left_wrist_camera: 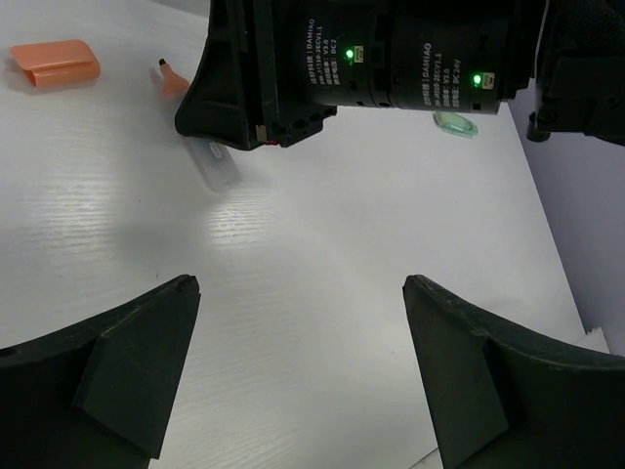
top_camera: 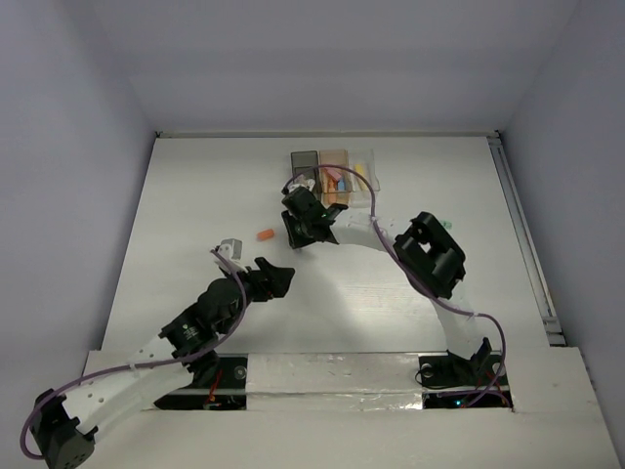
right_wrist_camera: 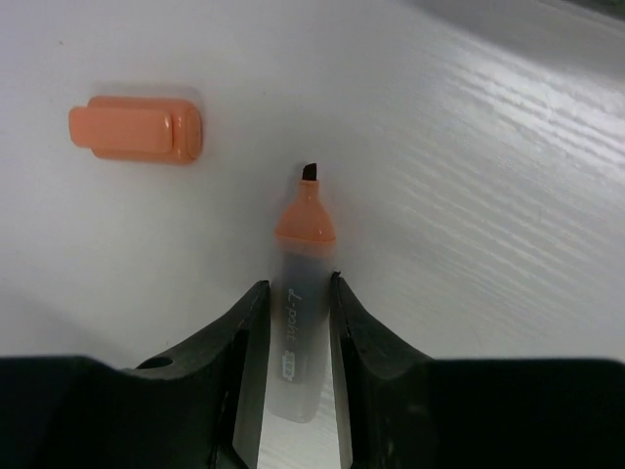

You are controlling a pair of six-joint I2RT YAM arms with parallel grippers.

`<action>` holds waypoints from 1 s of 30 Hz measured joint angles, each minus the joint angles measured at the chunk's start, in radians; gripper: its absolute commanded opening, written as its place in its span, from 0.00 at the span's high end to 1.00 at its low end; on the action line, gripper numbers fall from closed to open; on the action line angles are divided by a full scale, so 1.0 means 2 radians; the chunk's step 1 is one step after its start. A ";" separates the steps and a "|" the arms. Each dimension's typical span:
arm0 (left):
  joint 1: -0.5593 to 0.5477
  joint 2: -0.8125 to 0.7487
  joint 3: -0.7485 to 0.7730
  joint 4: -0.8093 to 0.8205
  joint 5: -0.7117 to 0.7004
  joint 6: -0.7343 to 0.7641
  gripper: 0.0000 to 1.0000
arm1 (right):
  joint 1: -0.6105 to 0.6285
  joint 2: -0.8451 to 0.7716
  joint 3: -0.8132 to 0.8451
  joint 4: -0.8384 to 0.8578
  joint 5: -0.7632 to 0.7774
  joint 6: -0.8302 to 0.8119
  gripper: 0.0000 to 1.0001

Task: Sort the stationery into containers
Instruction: Pick up the pen from the center of the board.

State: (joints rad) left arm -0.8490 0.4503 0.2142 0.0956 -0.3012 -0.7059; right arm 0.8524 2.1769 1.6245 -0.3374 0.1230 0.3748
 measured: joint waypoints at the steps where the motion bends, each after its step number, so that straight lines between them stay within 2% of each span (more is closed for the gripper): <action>1: 0.000 0.006 -0.001 0.005 0.001 -0.001 0.18 | 0.000 -0.005 -0.009 0.008 0.000 0.002 0.91; 7: 0.000 0.056 -0.005 0.052 0.000 -0.003 0.20 | 0.000 -0.088 -0.101 0.054 -0.019 0.022 0.91; 16: 0.014 0.158 -0.003 0.130 0.010 0.003 0.30 | 0.000 -0.226 -0.206 0.208 -0.096 0.076 0.91; 30: 0.037 0.177 0.005 0.203 0.034 0.011 0.37 | 0.000 -0.235 -0.273 0.290 -0.150 0.132 0.91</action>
State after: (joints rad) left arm -0.7742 0.8051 0.2249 0.5014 -0.2340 -0.6838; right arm 0.8524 1.7073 1.0790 0.2420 -0.1761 0.6395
